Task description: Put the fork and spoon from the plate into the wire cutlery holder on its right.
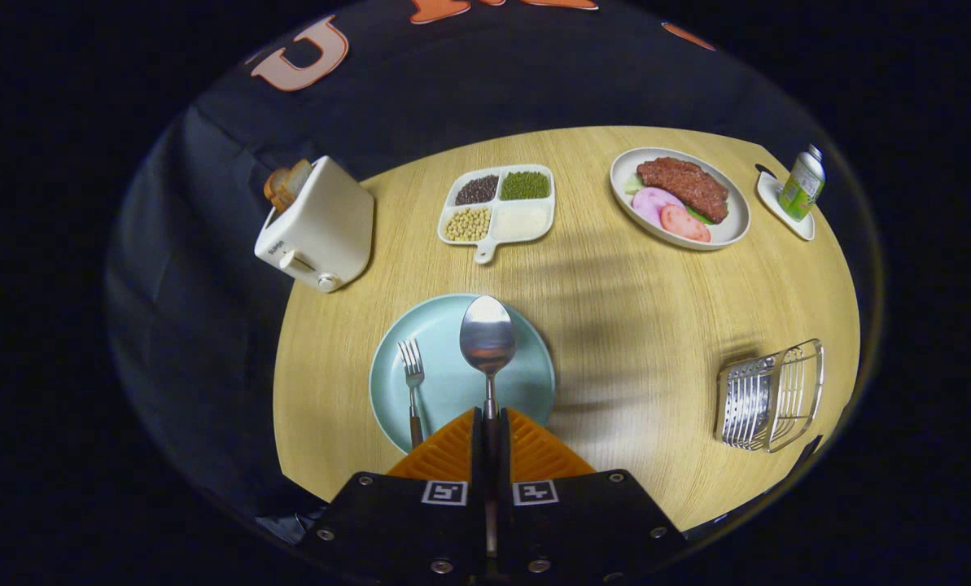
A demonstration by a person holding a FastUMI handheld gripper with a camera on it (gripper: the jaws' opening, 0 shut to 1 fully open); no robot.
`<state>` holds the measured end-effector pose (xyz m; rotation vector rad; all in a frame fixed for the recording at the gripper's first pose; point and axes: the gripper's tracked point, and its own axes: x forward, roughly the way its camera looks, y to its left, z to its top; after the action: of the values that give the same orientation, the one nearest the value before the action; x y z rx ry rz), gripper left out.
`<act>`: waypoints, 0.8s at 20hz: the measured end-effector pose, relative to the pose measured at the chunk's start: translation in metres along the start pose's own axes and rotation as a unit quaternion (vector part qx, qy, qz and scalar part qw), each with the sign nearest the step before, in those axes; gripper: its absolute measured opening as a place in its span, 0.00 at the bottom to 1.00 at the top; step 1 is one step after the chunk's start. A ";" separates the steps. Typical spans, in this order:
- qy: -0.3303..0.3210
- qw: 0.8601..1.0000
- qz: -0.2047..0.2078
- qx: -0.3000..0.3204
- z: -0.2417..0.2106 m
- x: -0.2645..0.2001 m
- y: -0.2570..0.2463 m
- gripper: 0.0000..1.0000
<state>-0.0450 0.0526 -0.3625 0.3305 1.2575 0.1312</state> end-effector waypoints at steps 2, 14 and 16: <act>-0.032 0.999 0.002 0.014 0.013 -0.026 -0.010 0.06; -0.112 0.986 -0.094 0.081 -0.001 -0.126 -0.156 0.06; -0.103 0.986 -0.103 0.082 -0.011 -0.126 -0.173 0.06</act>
<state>-0.1091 -0.1439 -0.3054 0.3442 1.0923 -0.1801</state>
